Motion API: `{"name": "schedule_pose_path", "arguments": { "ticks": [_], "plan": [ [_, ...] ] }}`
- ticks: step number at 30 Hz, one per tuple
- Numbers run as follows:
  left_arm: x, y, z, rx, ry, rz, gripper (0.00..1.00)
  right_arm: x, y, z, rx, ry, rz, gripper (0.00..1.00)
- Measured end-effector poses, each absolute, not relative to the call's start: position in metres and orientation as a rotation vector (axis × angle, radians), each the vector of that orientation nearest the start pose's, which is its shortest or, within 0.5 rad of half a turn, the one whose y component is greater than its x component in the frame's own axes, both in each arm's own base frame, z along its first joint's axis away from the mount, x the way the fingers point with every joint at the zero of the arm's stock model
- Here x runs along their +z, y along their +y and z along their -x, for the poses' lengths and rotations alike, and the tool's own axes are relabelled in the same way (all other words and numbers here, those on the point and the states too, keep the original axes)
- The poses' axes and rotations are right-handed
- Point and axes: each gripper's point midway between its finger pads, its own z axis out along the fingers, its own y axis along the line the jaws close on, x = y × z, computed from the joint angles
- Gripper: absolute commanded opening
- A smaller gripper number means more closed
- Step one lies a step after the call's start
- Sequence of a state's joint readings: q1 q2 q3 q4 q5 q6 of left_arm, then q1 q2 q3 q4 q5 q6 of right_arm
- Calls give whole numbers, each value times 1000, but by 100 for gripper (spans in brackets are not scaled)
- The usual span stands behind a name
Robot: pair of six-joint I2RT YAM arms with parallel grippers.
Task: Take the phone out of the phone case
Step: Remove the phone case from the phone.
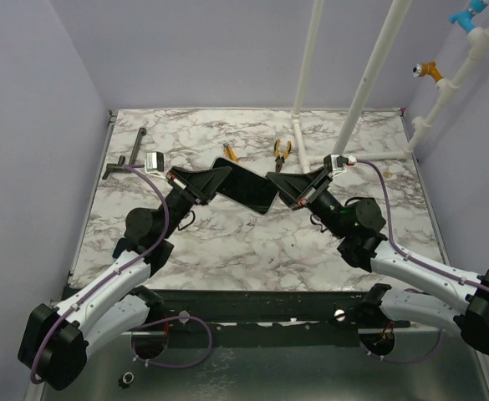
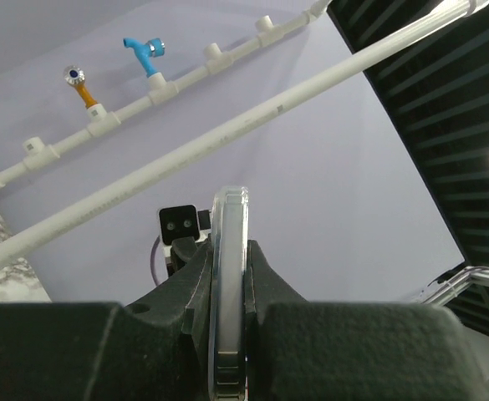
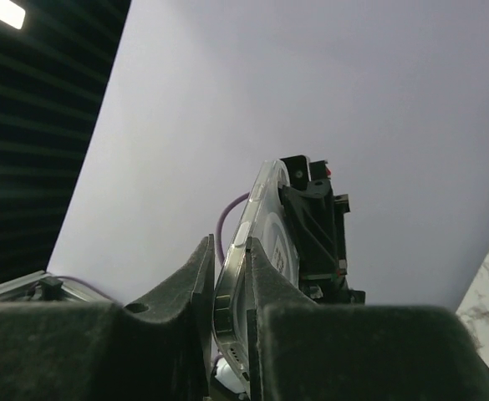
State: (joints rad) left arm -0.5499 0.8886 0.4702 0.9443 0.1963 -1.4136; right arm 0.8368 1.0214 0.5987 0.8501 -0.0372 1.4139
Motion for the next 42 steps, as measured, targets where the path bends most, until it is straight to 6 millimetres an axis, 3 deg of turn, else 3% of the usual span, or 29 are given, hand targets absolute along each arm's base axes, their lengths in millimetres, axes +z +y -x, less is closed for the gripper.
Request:
{"name": "schedule_pose_path", "arguments": {
  "ticks": [11, 25, 27, 34, 42],
  "plan": [
    [397, -223, -233, -1905, 1123, 361, 0, 405, 301, -209, 2141, 1178, -379, 0],
    [399, -225, -237, -1949, 1083, 361, 0, 411, 299, -209, 2166, 1130, -369, 1],
    [399, -225, -237, -1952, 1080, 360, 0, 411, 298, -209, 2165, 1128, -369, 5],
    [402, -224, -234, -1954, 1069, 353, 0, 413, 296, -206, 2132, 1139, -347, 33],
    [404, -226, -225, -1983, 1102, 360, 0, 430, 272, -180, 2095, 1113, -290, 55]
  ]
}}
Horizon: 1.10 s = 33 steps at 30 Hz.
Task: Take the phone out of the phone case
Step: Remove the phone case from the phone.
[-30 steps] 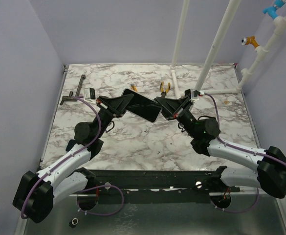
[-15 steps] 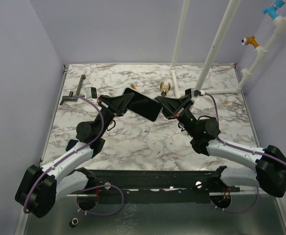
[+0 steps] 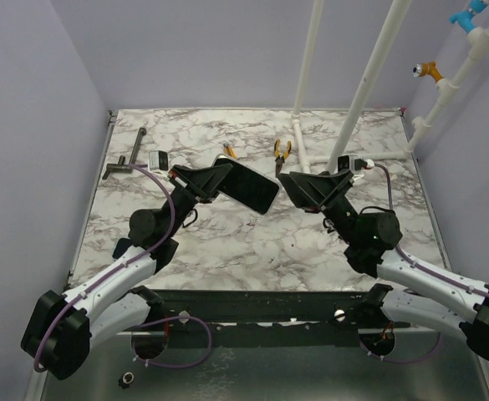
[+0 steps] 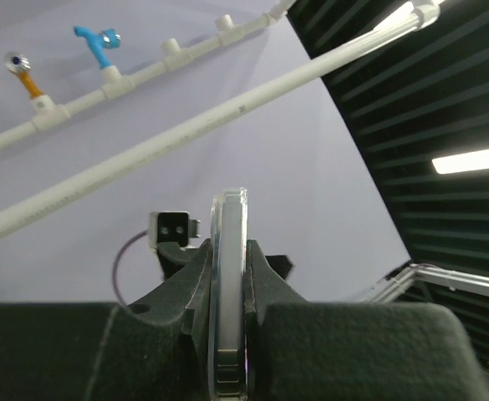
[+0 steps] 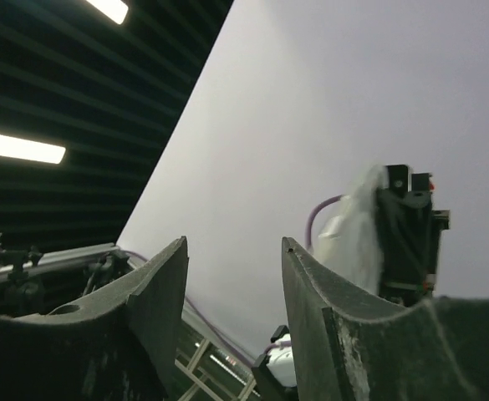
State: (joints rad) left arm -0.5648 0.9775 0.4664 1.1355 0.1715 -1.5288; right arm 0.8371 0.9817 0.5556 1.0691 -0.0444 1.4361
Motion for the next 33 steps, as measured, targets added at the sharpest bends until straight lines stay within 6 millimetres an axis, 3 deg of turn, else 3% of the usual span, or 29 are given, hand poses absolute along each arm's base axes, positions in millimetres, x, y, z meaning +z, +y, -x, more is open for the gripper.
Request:
{"name": "schedule_pose_path", "arguments": {
  "ticks": [6, 11, 14, 16, 17, 21, 26, 33],
  "plan": [
    [381, -228, -240, -1881, 1208, 420, 0, 453, 241, -158, 2026, 1045, -262, 62],
    [373, -226, -240, -1847, 1263, 448, 0, 455, 230, -174, 1760, 1206, -309, 65],
    [373, -221, -235, -1831, 1276, 459, 0, 451, 216, -180, 1602, 1289, -338, 78],
    [372, -218, -232, -1819, 1286, 469, 0, 435, 204, -183, 1510, 1351, -373, 96],
    [370, -216, -232, -1806, 1300, 483, 0, 427, 199, -184, 1477, 1374, -388, 99],
    [353, -216, -234, -1763, 1379, 526, 0, 392, 184, -184, 1372, 1454, -428, 100],
    [319, -222, -242, -1698, 1519, 594, 0, 343, 192, -194, 1239, 1640, -440, 100],
    [293, -225, -241, -1679, 1608, 621, 0, 269, 196, -223, 826, 2021, -589, 100]
  ]
}}
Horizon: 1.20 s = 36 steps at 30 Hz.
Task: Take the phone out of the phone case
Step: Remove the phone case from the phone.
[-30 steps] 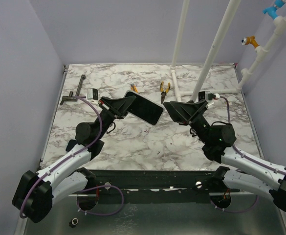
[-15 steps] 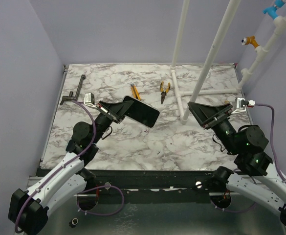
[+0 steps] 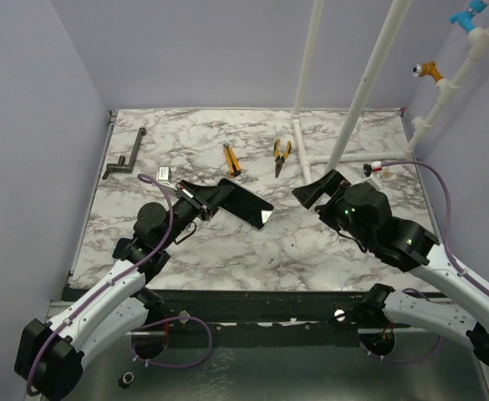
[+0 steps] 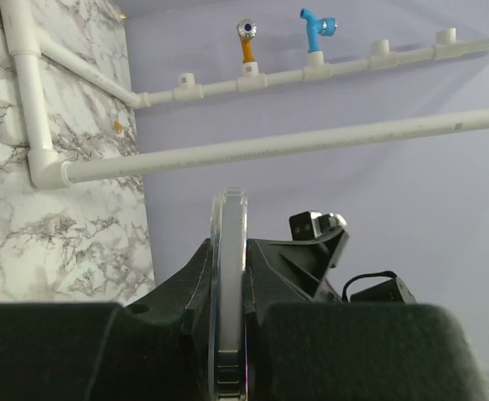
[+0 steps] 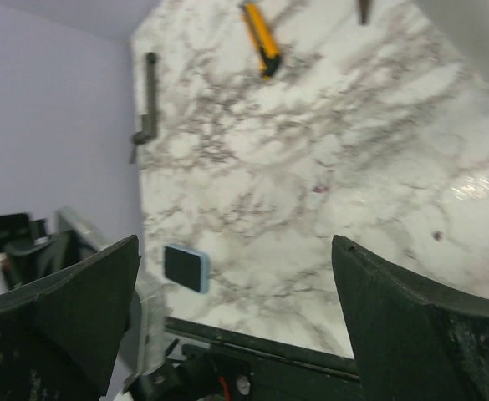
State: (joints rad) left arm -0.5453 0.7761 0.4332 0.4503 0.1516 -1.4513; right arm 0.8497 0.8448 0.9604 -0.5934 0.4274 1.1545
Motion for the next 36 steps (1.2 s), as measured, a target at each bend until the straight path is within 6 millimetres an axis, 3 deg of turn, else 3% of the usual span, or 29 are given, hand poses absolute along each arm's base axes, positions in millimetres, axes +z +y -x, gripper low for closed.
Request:
{"name": "schedule_pose_path", "arguments": {
  "ticks": [2, 5, 8, 10, 14, 19, 22, 29, 36],
  "plan": [
    [290, -224, -239, -1676, 1617, 624, 0, 248, 189, -221, 744, 2079, -615, 97],
    [290, -224, -236, -1681, 1618, 616, 0, 235, 178, -211, 772, 2055, -625, 94],
    [292, -224, -232, -1692, 1618, 602, 0, 238, 170, -197, 918, 1948, -581, 93],
    [294, -224, -230, -1699, 1614, 592, 0, 251, 169, -190, 1002, 1886, -553, 90],
    [295, -222, -226, -1704, 1606, 580, 0, 271, 191, -187, 1123, 1864, -460, 83],
    [292, -222, -226, -1696, 1612, 577, 0, 267, 231, -187, 1194, 1977, -327, 72],
    [291, -222, -226, -1694, 1613, 575, 0, 262, 246, -186, 1225, 2019, -282, 68],
    [292, -221, -225, -1695, 1609, 571, 0, 276, 263, -179, 1343, 1992, -213, 65],
    [294, -220, -224, -1694, 1601, 563, 0, 279, 266, -179, 1364, 1988, -210, 55]
  ]
}}
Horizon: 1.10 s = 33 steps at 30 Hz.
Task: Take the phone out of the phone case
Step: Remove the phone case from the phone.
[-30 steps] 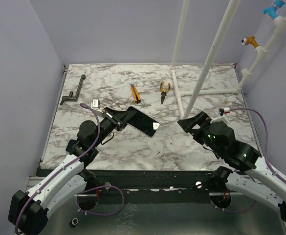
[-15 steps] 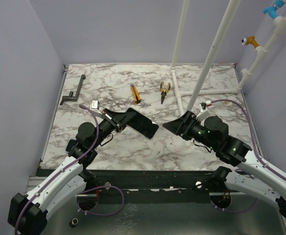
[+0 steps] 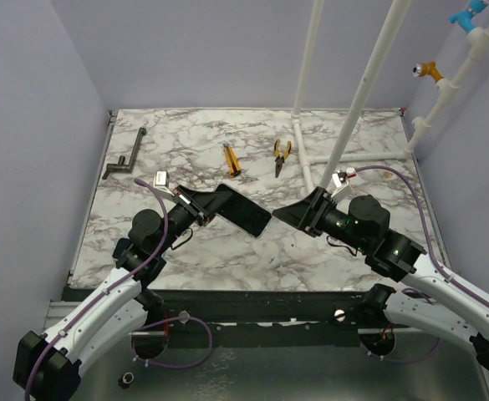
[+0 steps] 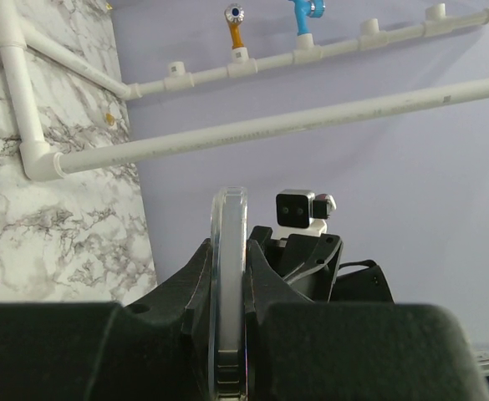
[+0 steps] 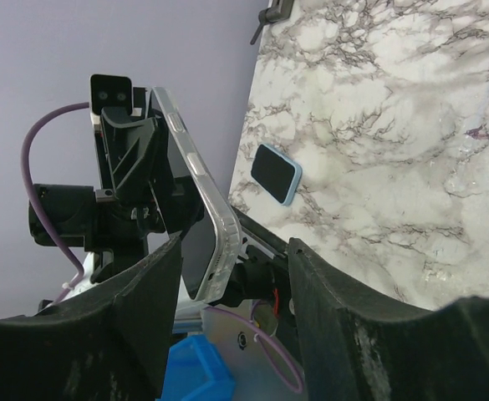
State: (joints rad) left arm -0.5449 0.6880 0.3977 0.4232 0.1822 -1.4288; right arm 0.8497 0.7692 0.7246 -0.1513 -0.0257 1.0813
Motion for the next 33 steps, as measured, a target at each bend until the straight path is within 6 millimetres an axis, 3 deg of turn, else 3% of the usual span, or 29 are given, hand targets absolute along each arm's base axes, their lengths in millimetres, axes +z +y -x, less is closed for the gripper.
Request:
{"name": "schedule_pose_path", "arguments": {
  "ticks": [7, 18, 33],
  "plan": [
    [294, -220, -224, -1693, 1601, 561, 0, 278, 266, -178, 1368, 1989, -217, 43],
    [294, -220, -224, -1693, 1601, 561, 0, 270, 270, -180, 1357, 2019, -218, 34],
    [293, -220, -224, -1686, 1605, 557, 0, 266, 272, -180, 1356, 2038, -212, 34]
  ]
}}
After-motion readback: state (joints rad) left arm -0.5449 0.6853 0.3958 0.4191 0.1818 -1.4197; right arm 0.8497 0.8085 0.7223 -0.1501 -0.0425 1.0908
